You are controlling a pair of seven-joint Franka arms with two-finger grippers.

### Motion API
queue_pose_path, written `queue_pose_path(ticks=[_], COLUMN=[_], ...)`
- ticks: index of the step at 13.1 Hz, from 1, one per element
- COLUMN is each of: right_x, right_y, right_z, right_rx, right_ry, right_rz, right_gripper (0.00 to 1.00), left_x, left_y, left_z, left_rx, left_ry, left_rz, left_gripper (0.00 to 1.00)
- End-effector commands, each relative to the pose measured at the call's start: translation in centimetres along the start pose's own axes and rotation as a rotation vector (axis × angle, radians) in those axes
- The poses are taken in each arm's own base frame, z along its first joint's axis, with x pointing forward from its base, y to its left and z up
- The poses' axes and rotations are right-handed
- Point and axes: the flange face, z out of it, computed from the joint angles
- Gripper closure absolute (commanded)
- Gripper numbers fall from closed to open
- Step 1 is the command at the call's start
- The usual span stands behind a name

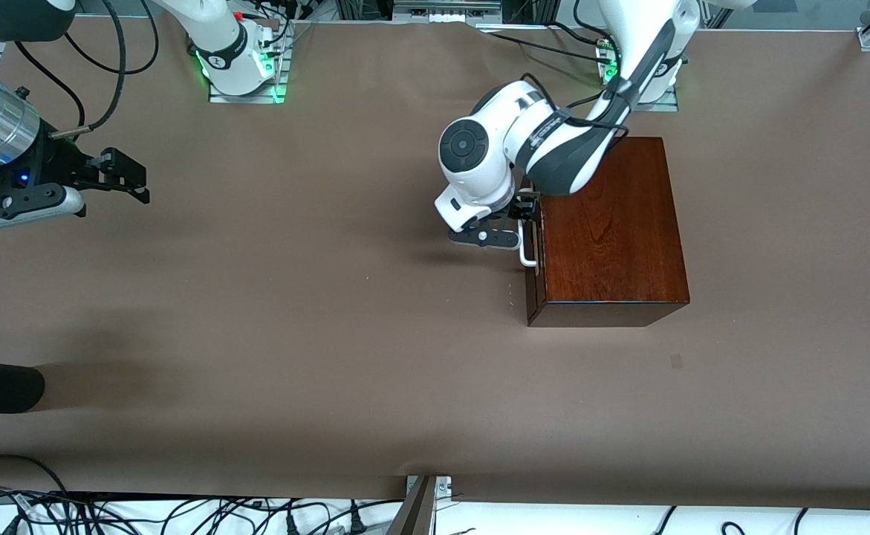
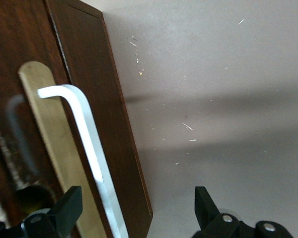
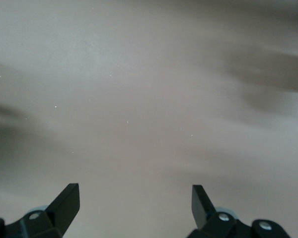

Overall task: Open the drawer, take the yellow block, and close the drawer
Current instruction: 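Move the left gripper over the box to the drawer handle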

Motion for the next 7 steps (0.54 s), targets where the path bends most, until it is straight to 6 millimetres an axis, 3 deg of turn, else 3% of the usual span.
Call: queue_pose_path(ticks=[1, 7], right_x=[-0.4, -0.4], right_y=[0.1, 0.1], right_z=[-0.1, 0.0], right_rx=[0.021, 0.021], right_ry=[-0.020, -0.026], right_rz=[0.019, 0.021], right_gripper=[0.00, 0.00], left_x=[-0.4, 0.1], left_y=[-0.1, 0.8], left_z=[2.0, 3.5], left_rx=[0.050, 0.034], left_ry=[0.036, 0.048], left_rz=[-0.012, -0.054], left_gripper=[0.00, 0.00])
